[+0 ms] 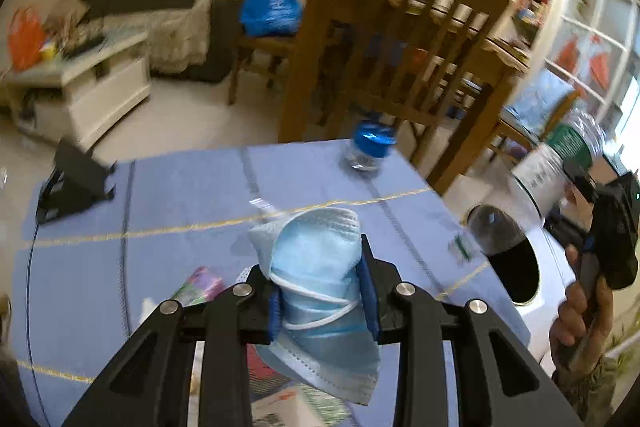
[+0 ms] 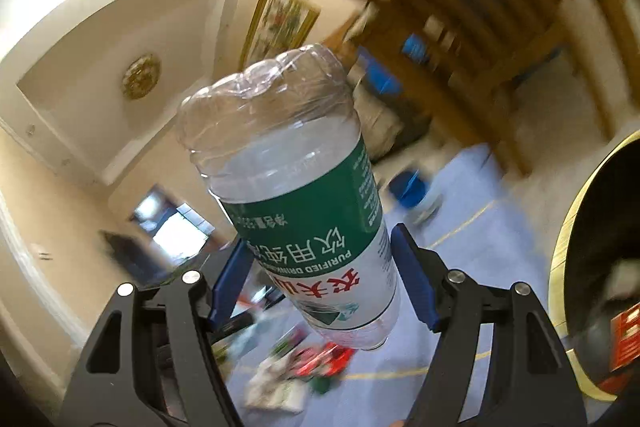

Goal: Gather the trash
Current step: 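Grasp the green-labelled water bottle with the right tool while the left tool grasps the blue mask, then drop the bottle into the bin with the right tool while the left tool drops the mask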

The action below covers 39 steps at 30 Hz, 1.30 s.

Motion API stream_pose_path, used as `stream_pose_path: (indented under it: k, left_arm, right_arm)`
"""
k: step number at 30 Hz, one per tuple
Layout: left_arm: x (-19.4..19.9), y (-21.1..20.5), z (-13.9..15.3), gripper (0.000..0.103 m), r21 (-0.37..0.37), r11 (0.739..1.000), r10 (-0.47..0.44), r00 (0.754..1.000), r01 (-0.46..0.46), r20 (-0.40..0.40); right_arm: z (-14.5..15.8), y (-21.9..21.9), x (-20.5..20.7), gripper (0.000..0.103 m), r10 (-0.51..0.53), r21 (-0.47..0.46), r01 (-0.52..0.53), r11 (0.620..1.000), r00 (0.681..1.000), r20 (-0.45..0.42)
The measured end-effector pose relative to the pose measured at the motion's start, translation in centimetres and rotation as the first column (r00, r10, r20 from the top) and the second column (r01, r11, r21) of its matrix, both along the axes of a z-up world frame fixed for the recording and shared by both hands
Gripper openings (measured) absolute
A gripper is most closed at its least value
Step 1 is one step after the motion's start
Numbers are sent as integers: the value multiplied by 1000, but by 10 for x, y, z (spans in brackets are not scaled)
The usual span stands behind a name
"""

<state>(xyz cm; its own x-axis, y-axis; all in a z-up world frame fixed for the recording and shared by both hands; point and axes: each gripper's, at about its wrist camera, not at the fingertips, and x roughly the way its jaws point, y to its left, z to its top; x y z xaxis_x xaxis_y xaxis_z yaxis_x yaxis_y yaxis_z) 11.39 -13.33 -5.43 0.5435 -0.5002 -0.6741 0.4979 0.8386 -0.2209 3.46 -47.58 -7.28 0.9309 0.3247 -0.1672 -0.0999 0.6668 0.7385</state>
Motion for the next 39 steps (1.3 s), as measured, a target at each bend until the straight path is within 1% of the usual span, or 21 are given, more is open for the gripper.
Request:
stream_pose_path:
  k: [1, 2, 3, 5, 6, 7, 9, 11, 12, 13, 14, 16, 19, 22, 26, 30, 32, 34, 35, 37, 39]
  left_arm:
    - [-3, -11, 5, 30, -1, 1000, -23, 1000, 23, 9]
    - [-6, -19, 8, 30, -5, 999, -44, 999, 44, 11]
    - [-8, -29, 10, 31, -11, 997, -71, 997, 71, 12]
    - [-14, -53, 13, 31, -17, 992, -122, 992, 123, 15]
    - [-17, -65, 13, 31, -22, 989, -147, 989, 148, 13]
    - [-20, -80, 11, 31, -30, 983, -182, 983, 182, 7]
    - [-27, -109, 9, 32, -27, 973, -231, 973, 231, 5]
    - [-33, -133, 5, 32, -18, 964, -266, 964, 266, 4]
    - [-36, -149, 3, 32, -13, 958, -287, 958, 287, -2]
    - [-39, -161, 0, 32, -9, 952, -306, 952, 306, -6]
    - [-42, -175, -1, 32, -1, 947, -323, 946, 323, -8]
    - [-49, -193, -6, 33, 16, 937, -348, 937, 349, -9]
    - [-58, -224, -13, 34, 55, 922, -383, 924, 383, -8]
    - [-62, -255, -21, 35, 92, 906, -413, 910, 413, -11]
    - [-69, -291, -33, 35, 130, 884, -450, 893, 448, -14]
    - [-71, -319, -41, 37, 160, 865, -480, 877, 476, -10]
    - [-71, -328, -44, 38, 170, 858, -490, 872, 484, -7]
    - [-72, -332, -46, 46, 182, 858, -490, 872, 481, 4]
    - [-72, -333, -46, 53, 187, 860, -485, 875, 474, 13]
    - [-72, -334, -48, 56, 191, 863, -479, 878, 467, 18]
    - [-70, -333, -49, 56, 180, 863, -481, 877, 472, 6]
  right_arm:
    - [5, -4, -8, 69, -59, -45, 59, 997, 998, 5]
    - [14, -9, -22, 69, -168, -129, 167, 977, 986, 7]
    - [17, -11, -29, 69, -228, -175, 226, 958, 974, 8]
    - [22, -21, -51, 69, -407, -308, 384, 870, 914, -9]
    - [21, -26, -54, 69, -442, -331, 410, 850, 897, -23]
    - [16, -36, -56, 69, -477, -350, 428, 833, 876, -65]
    - [-6, -59, -51, 69, -523, -346, 440, 829, 828, -201]
    - [-27, -73, -45, 71, -524, -327, 427, 843, 789, -321]
    - [-39, -80, -43, 77, -526, -320, 425, 847, 754, -393]
    - [-45, -83, -42, 84, -531, -314, 431, 846, 734, -423]
    - [-48, -85, -45, 95, -544, -309, 448, 839, 715, -440]
    - [-46, -88, -53, 96, -573, -300, 488, 820, 698, -430]
    - [-43, -91, -71, 97, -588, -248, 535, 808, 697, -410]
    - [-42, -97, -95, 97, -615, -193, 592, 782, 686, -389]
    - [-37, -114, -123, 97, -678, -141, 680, 719, 643, -355]
    - [-39, -125, -140, 97, -693, -102, 713, 694, 624, -360]
    - [-39, -129, -145, 97, -709, -88, 734, 673, 607, -360]
    - [-38, -132, -155, 97, -740, -92, 767, 635, 570, -359]
    - [-37, -132, -157, 97, -750, -97, 776, 623, 558, -355]
    - [-33, -132, -159, 97, -771, -108, 791, 602, 540, -338]
    - [-30, -130, -157, 97, -773, -118, 789, 604, 542, -330]
